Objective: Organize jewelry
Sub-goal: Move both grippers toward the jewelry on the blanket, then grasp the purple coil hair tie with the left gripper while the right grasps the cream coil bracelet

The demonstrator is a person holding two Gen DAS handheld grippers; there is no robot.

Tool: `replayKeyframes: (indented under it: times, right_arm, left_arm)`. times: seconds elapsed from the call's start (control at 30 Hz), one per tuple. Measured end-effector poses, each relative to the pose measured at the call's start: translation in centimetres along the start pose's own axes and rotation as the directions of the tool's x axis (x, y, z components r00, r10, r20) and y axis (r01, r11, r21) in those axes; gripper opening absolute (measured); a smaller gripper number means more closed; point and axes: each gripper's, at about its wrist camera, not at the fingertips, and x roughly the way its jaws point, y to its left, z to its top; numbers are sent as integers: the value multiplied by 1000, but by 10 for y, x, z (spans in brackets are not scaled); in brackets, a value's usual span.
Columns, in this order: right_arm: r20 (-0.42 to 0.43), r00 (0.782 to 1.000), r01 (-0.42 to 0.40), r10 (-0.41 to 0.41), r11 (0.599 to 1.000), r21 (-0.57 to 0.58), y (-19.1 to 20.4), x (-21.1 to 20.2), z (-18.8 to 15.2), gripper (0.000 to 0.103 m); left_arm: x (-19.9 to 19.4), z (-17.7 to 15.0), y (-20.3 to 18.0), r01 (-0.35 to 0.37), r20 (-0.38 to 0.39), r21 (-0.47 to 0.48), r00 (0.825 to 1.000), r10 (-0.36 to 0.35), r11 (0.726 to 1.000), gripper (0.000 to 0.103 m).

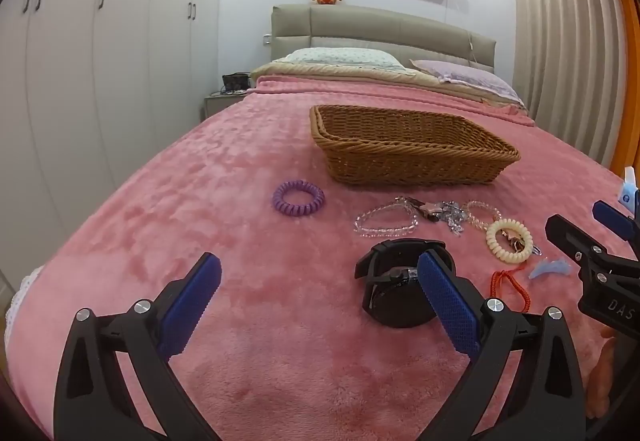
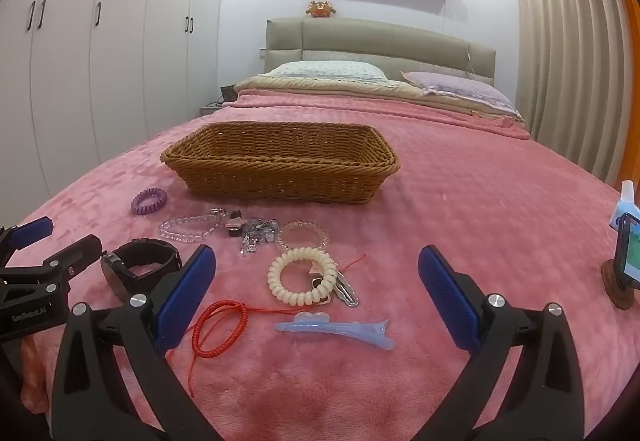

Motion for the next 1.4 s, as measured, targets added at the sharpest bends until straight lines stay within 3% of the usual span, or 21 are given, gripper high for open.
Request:
replayKeyframes:
  times: [0.83, 1.0, 1.13, 1.23, 1.4]
  right_arm:
    - [-6, 1000, 0, 0, 1000, 2, 0, -1, 0, 97]
    - [-47, 999, -26, 27, 999, 19, -8, -2, 4, 86]
    - [-86, 995, -39, 40, 999, 13, -20, 1, 8, 76]
    - [-120, 992, -48, 48, 999, 4, -27, 7, 15, 68]
    - [-230, 970, -84, 83, 996, 5, -34, 34, 20, 35]
  left_arm:
    - [-10, -8, 7, -14, -7, -19, 1000, 14, 1000, 96]
    - [-10, -3, 32, 19, -74, -108, 997, -27, 994, 91]
    - [3, 19, 56, 82, -141, -174, 984, -107, 981, 86]
    - [9, 33, 64, 108, -129, -166, 983, -131, 980, 82]
    - [38, 43, 71, 127, -206, -156, 966, -159, 979, 67]
